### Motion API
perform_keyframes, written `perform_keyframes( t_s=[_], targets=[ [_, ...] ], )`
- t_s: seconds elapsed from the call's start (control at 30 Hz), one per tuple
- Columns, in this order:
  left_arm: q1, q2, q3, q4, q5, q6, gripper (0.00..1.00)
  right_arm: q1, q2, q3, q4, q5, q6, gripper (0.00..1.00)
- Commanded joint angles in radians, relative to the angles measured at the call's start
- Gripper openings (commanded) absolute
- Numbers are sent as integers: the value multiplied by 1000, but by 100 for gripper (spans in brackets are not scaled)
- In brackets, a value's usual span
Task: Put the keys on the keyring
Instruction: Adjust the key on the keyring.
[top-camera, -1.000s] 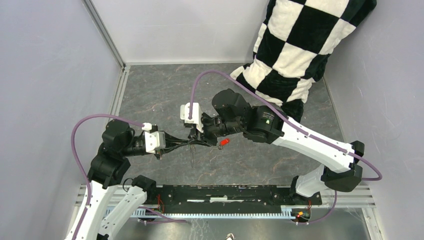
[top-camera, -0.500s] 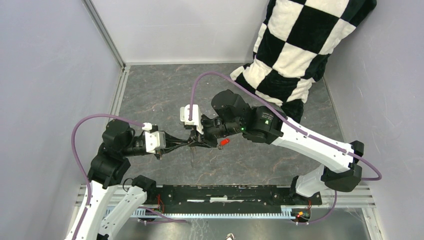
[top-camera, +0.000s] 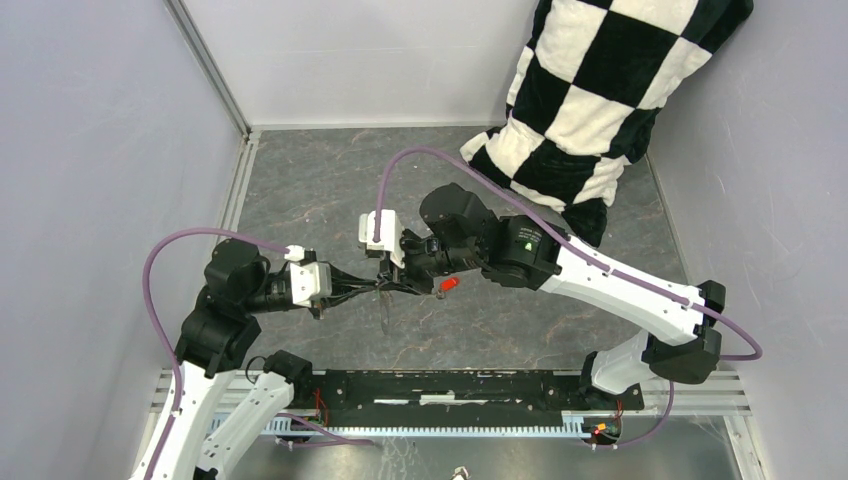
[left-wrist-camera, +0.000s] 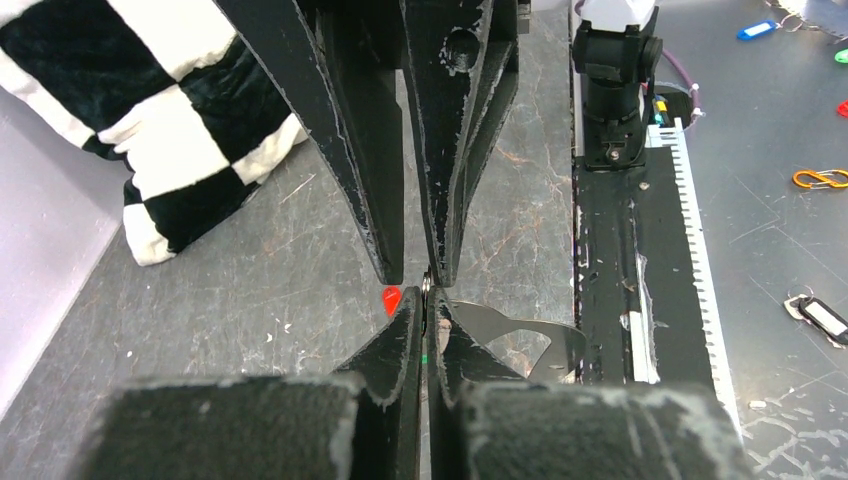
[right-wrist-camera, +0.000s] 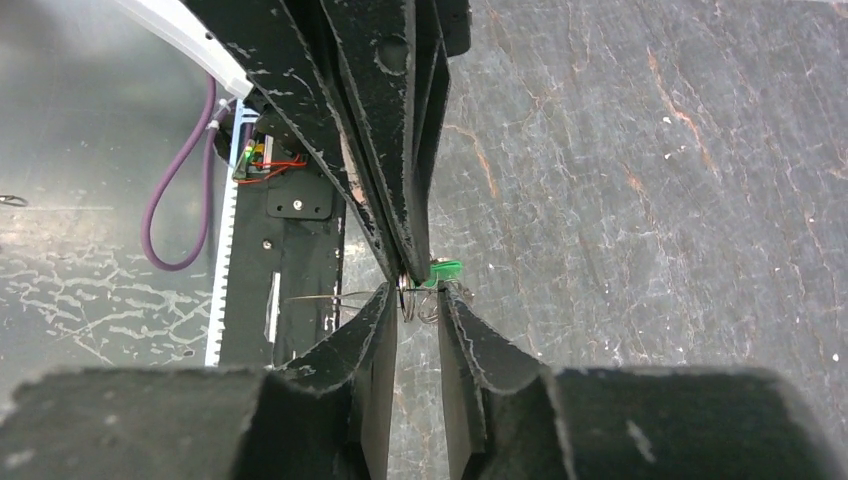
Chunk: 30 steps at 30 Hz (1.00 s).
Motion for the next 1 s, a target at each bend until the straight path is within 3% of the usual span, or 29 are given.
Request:
perform_keyframes(
  t_s=[0.0,0.2,0.5,0.6,0.77,0.97],
  targets=[
    [-1,-8,26,32,18,41,2,-1,-44,-36,78,60,9,28],
    [-1,-7,26,32,20,43,2,-2,-62,-54,110,20,11,17],
    [-1,-11,28,32,18,41,2,0,-47,-60,135,-28,18,13],
    [-1,-11,26,32,19,41,2,0,-40,-51,134,-33,14,1],
    [0,-12,30,31,19,35,2,-1,-47,-56,118,-14,2,1],
    [-1,2,63,31,29,-9,26,-9,-126,-160,191,0,7,0]
  ],
)
